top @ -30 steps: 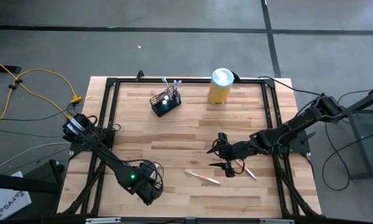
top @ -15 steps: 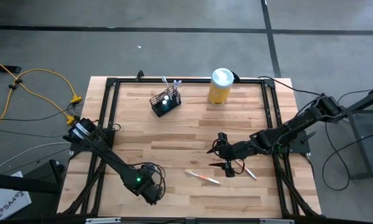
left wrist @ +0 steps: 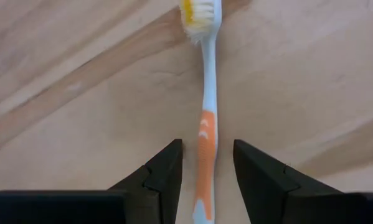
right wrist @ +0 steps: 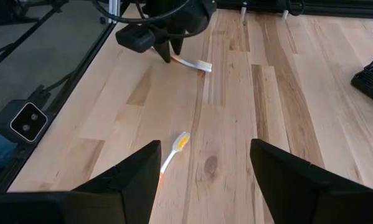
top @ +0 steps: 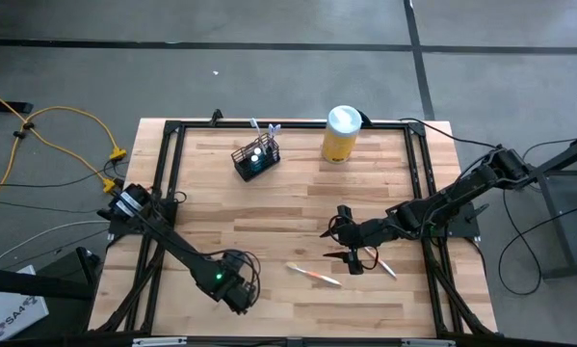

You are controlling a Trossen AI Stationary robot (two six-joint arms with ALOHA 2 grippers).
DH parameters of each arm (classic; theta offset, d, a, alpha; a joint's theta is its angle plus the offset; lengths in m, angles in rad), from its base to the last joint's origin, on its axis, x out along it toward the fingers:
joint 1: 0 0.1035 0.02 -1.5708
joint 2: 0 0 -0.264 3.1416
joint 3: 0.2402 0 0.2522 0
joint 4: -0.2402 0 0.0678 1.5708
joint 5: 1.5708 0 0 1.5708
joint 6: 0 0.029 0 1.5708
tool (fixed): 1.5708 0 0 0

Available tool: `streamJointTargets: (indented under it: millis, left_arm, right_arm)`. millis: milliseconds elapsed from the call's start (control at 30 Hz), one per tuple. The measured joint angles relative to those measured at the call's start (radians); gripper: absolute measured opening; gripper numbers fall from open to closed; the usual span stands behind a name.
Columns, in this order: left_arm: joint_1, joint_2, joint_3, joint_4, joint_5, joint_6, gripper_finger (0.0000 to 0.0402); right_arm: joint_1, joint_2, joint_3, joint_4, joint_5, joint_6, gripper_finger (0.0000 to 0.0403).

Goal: Pick & Place toothbrushing station
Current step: Put the left orange toothbrush into the left section of the wire organizer

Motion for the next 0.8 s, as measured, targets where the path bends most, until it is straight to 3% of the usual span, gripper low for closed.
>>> streamJointTargets:
  millis: [200,800]
  left_arm:
    - [0.010,0.045,0.005,-0.004,0.079,0.020,0.0136]
    - [0.008,0.042,0.003,-0.018,0.126,0.026,0.0136]
  right_arm:
    - [0.000,0.000,0.000,-0.011,-0.002,0.000,0.0238]
    - [0.000,0.000,0.000,-0.015,-0.002,0.000,0.0238]
